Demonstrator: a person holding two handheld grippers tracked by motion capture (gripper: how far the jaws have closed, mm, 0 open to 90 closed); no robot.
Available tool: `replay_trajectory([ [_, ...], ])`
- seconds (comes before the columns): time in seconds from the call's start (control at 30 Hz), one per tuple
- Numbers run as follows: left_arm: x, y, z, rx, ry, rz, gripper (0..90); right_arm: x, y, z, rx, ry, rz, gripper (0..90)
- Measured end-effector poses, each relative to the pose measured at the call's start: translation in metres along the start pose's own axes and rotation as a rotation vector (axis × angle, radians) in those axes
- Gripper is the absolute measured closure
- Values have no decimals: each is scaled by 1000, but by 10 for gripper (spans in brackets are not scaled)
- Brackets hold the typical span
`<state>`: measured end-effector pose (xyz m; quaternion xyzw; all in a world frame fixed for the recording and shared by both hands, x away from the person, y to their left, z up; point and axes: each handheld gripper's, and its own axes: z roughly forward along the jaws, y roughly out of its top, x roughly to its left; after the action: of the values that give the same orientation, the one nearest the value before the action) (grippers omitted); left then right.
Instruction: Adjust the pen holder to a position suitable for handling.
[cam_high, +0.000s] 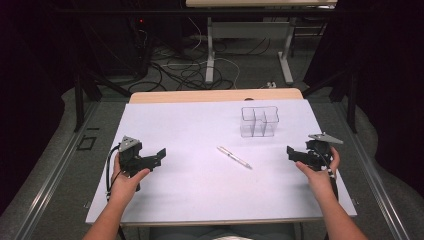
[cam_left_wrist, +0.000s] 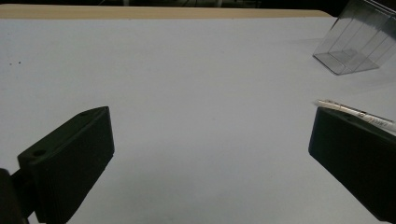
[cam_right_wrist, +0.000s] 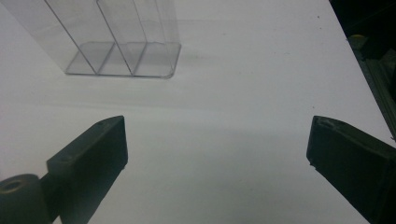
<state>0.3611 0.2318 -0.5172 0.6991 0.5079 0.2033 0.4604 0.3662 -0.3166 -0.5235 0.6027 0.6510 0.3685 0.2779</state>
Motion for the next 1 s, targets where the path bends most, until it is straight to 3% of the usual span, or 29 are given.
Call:
replay_trajectory([
  [0.23, 1, 0, 1, -14, 13, 7, 1, -1, 0, -1, -4, 15, 3, 64],
  [0.37, 1, 1, -1, -8, 15, 0, 5, 1, 1, 4, -5, 6, -34, 64],
  [0.53, 1, 0, -1, 8, 21, -3, 16, 4, 3, 8, 3, 7, -42, 72],
  [0.73, 0, -2, -1, 6, 24, -12, 18, 4, 15, 14, 10, 11, -51, 141],
  [1.0, 0, -2, 1, 10, 22, -4, 24, 4, 34, 17, 10, 24, -41, 167],
])
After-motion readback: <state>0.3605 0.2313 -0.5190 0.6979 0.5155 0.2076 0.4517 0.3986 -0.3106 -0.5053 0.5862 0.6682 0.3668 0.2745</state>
